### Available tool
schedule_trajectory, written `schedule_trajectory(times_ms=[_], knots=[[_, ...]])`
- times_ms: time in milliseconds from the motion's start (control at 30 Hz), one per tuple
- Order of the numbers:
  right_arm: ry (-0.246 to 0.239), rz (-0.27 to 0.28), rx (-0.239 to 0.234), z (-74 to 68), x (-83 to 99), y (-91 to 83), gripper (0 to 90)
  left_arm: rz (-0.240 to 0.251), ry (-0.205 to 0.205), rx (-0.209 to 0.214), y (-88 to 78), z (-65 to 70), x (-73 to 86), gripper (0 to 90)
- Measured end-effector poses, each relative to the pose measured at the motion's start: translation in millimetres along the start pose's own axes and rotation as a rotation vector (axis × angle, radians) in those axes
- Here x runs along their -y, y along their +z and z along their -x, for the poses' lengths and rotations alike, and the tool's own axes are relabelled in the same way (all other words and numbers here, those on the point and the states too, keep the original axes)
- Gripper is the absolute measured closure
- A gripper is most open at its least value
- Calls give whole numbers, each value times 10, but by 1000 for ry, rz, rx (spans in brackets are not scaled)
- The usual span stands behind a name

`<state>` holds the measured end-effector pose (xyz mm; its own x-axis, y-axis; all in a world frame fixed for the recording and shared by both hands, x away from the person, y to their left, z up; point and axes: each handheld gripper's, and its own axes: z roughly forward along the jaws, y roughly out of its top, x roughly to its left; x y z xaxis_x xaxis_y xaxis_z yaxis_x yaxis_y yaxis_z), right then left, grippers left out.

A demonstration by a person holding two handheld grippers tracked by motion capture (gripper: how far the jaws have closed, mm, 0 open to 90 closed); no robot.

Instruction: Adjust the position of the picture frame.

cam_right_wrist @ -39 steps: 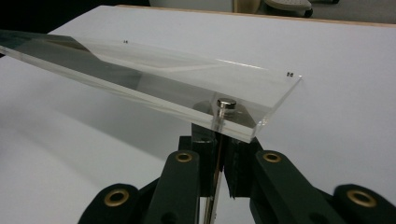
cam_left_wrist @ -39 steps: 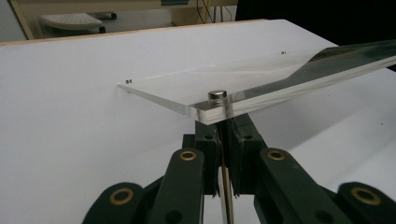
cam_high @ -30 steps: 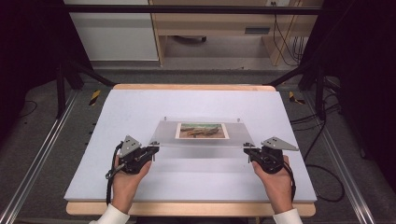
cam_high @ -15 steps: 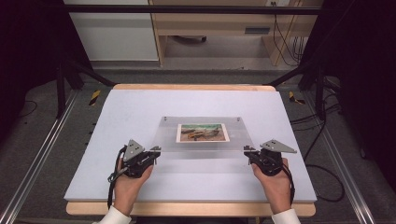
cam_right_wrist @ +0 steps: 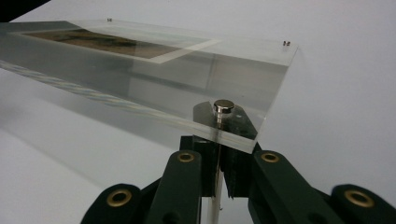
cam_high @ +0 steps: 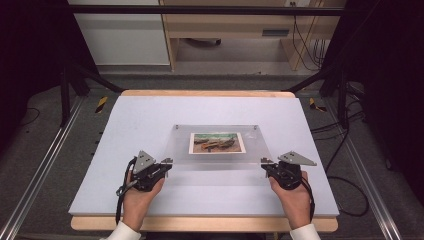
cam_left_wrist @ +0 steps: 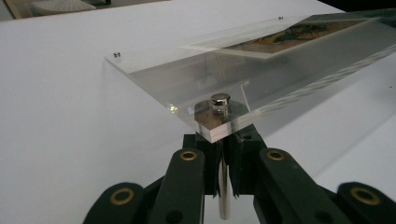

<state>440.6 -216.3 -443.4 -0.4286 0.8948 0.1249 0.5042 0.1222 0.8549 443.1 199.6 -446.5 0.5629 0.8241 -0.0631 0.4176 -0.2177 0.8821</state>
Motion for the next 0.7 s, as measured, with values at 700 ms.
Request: schedule_trajectory(times_ms=[700], knots=[[-2,-56,-3,-6,133,58,848,-45,9,-15,57,33,149,836]])
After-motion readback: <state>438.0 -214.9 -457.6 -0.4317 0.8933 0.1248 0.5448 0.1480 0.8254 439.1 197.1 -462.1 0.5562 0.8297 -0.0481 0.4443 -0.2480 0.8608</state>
